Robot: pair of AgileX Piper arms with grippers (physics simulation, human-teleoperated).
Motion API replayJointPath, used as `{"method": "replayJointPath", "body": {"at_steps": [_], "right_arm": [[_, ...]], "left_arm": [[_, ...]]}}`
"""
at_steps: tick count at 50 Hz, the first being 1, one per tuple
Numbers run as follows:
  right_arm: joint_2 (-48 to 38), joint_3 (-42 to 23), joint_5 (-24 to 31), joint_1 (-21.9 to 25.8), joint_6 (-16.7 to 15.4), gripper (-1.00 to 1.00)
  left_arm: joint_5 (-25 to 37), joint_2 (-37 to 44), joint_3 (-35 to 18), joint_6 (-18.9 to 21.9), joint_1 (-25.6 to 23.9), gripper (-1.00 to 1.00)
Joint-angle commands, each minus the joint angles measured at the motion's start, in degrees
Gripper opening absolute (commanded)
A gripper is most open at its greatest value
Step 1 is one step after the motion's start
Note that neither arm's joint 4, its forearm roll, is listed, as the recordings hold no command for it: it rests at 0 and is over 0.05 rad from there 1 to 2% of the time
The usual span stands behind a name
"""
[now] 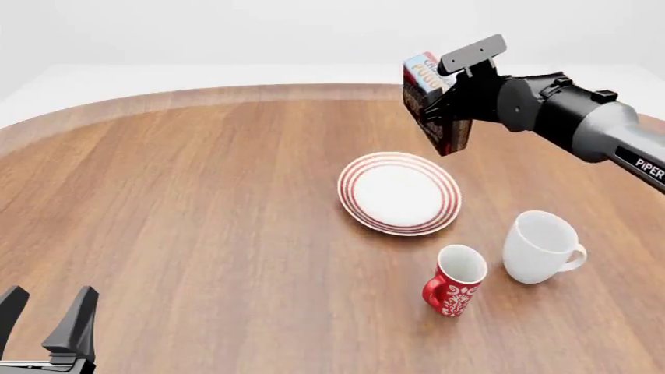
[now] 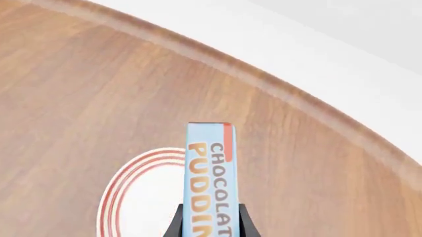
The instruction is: Put the chocolate pudding to the right of the plate.
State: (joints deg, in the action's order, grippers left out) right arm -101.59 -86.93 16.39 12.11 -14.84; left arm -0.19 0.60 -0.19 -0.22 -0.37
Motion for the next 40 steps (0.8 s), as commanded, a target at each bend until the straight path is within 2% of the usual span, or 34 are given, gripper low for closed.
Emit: {"method": "replayJointPath", "body": {"at_steps": [1,13,22,40], "right_arm": [[-0.9,4.1,-2.5,-6.5,1.5,-1.0],[-1.9,7.4,-4.6,-9.9,0.2,-1.0],[-4.7,10.9,-8.2,-11.7,-0.4,-1.0],[-8.3,12.5,-11.5,-16.4,-2.3,-1.0]], "left_arm": [[0.0,-0.1,0.0,0.0,0.0,1.0],[0.0,-0.1,0.0,0.0,0.0,1.0],[0.0,0.0,0.0,0.0,0.0,1.0],[0.0,0.0,0.0,0.0,0.0,1.0]]}}
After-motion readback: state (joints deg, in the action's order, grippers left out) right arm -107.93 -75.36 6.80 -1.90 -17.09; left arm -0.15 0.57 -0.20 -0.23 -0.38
